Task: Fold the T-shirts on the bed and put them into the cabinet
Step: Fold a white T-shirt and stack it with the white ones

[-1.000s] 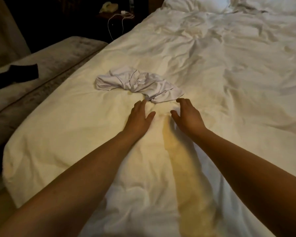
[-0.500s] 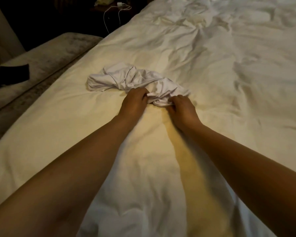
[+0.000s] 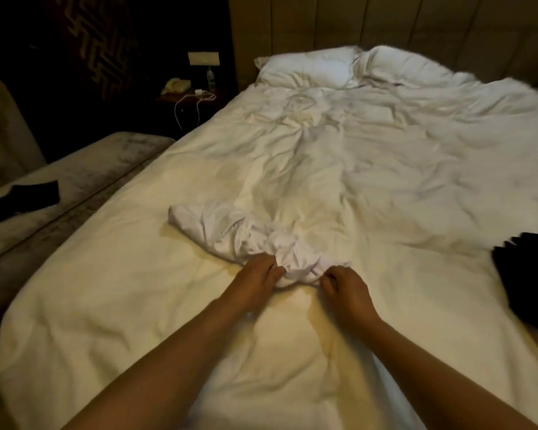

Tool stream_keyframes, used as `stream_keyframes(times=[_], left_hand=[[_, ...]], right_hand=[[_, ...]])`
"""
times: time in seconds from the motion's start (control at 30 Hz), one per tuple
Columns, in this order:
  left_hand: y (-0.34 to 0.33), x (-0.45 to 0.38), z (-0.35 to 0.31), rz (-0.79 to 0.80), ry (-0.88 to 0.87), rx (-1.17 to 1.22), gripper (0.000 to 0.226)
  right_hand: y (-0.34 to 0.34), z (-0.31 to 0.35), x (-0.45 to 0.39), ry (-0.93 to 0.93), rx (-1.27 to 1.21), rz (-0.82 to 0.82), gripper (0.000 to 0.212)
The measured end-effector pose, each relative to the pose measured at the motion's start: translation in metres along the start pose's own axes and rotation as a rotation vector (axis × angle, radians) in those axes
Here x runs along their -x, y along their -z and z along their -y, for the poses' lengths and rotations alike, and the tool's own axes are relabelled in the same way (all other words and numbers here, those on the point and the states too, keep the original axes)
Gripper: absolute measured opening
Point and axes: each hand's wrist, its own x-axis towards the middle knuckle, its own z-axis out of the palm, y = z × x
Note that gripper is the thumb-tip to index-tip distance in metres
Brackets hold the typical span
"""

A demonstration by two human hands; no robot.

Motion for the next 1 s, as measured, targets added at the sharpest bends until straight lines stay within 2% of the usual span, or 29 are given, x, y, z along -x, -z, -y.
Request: stream_keyframes(times=[0.07,0.17,0.37,0.47,0.6,0.7,0.8,0.9,1.0], left_hand=[[-0.012,0.02,-0.03,0.039,0.072,0.053,0.023],[-0.029,0.046,-0.07,0.095,0.074,0.114,0.017],[-0.047,0.078,-0.146,0.285,-0.012,0.109,0.035],[-0.049,0.089,-0.163,0.373,0.063,0.074,0.042],[-0.037,0.096,-0.163,0.358,0.114,-0.196,0.047],[-0.023,0.099,-0.155,0.379,0.126,-0.375,0.035],[-0.01,0.099,-0.144,0.421,0.168,-0.421,0.033],[0.004,0.104,-0.136,0.448,0.216,-0.431,0.052],[0.014,0.11,-0.125,0.421,0.206,-0.314,0.06]], right_hand=[[0.014,-0.007,0.038,-0.02,-0.027,-0.008,0.023],[0.036,-0.02,0.081,-0.08,-0.031,-0.028,0.024],[0.082,-0.039,0.159,-0.195,-0.174,-0.121,0.017],[0.097,-0.053,0.178,-0.285,-0.162,-0.197,0.017],[0.106,-0.064,0.18,-0.406,-0.023,-0.013,0.041],[0.107,-0.056,0.174,-0.391,0.065,0.119,0.024],[0.107,-0.05,0.172,-0.316,0.007,0.035,0.014],[0.11,-0.05,0.172,-0.244,0.012,-0.149,0.012],[0.11,-0.054,0.17,-0.284,0.174,-0.106,0.013]])
